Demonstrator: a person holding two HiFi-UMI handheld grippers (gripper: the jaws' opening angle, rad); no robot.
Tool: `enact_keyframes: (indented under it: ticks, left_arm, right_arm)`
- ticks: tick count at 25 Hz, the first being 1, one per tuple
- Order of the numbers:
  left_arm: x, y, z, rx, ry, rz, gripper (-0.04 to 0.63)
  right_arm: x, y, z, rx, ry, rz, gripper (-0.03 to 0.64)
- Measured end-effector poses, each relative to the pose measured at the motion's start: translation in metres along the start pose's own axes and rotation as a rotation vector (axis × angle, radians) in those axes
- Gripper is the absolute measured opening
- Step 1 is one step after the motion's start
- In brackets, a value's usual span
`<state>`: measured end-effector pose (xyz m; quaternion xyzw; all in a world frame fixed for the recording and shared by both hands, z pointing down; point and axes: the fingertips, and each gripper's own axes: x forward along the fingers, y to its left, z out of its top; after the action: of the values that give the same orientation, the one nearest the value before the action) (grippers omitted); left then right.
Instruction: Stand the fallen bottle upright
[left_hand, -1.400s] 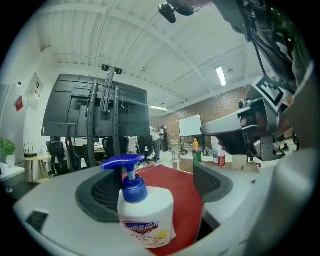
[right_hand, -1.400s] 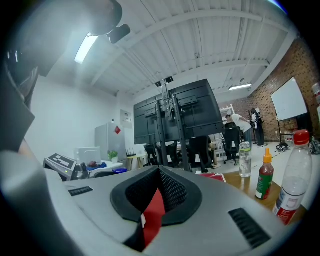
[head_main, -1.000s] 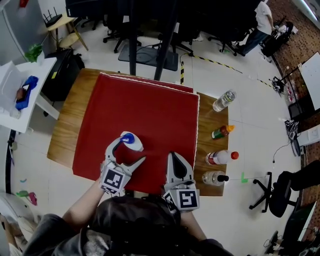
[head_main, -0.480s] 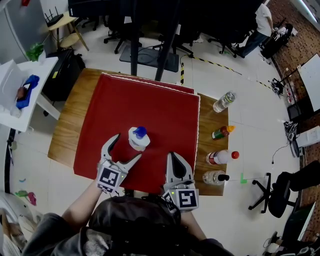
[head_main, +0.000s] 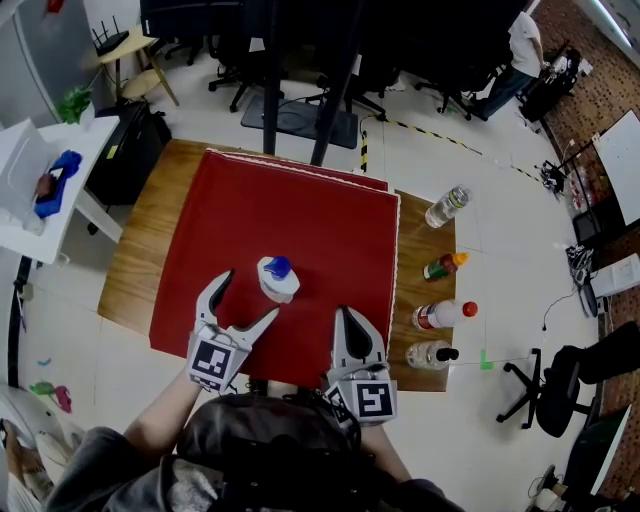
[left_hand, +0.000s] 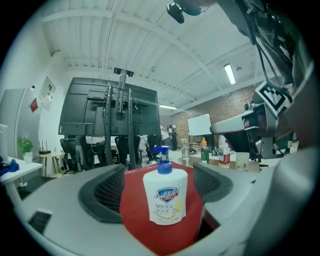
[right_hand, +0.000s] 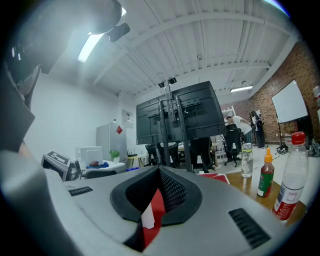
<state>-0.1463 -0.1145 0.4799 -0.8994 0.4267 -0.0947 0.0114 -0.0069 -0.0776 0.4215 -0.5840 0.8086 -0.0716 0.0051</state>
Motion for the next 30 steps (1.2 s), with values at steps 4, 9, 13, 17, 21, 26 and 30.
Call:
enact_keyframes:
  ticks: [4, 9, 13, 17, 21, 26, 30]
  left_arm:
    - [-0.012, 0.004, 0.025, -0.022, -0.051, 0.027, 0.436]
    - [-0.021, 0.003, 0.044, -0.037, -0.069, 0.024, 0.416]
    - [-0.030, 0.002, 0.055, -0.040, -0.100, 0.042, 0.311]
    - [-0.035, -0.005, 0.060, -0.066, -0.110, 0.031, 0.264]
    - [-0.036, -0.010, 0.065, -0.059, -0.114, 0.038, 0.195]
    - [-0.037, -0.012, 0.067, -0.054, -0.114, 0.055, 0.130]
    - [-0.033, -0.018, 0.068, -0.062, -0.111, 0.063, 0.088]
  right_arm:
    - [-0.004, 0.001, 0.003, 0.002, -0.005, -0.004, 0.012]
    - [-0.006, 0.002, 0.006, 0.006, -0.010, -0.005, 0.013]
    - [-0.009, 0.003, 0.007, 0.000, -0.008, -0.003, 0.012]
    - [-0.014, 0.001, 0.006, -0.001, -0.011, -0.004, 0.013]
    - [-0.016, -0.006, 0.007, 0.004, -0.007, -0.011, 0.012]
    - [-0.019, -0.010, 0.007, -0.001, -0.008, -0.013, 0.012]
    - [-0.021, -0.016, 0.007, -0.003, -0.005, -0.007, 0.013]
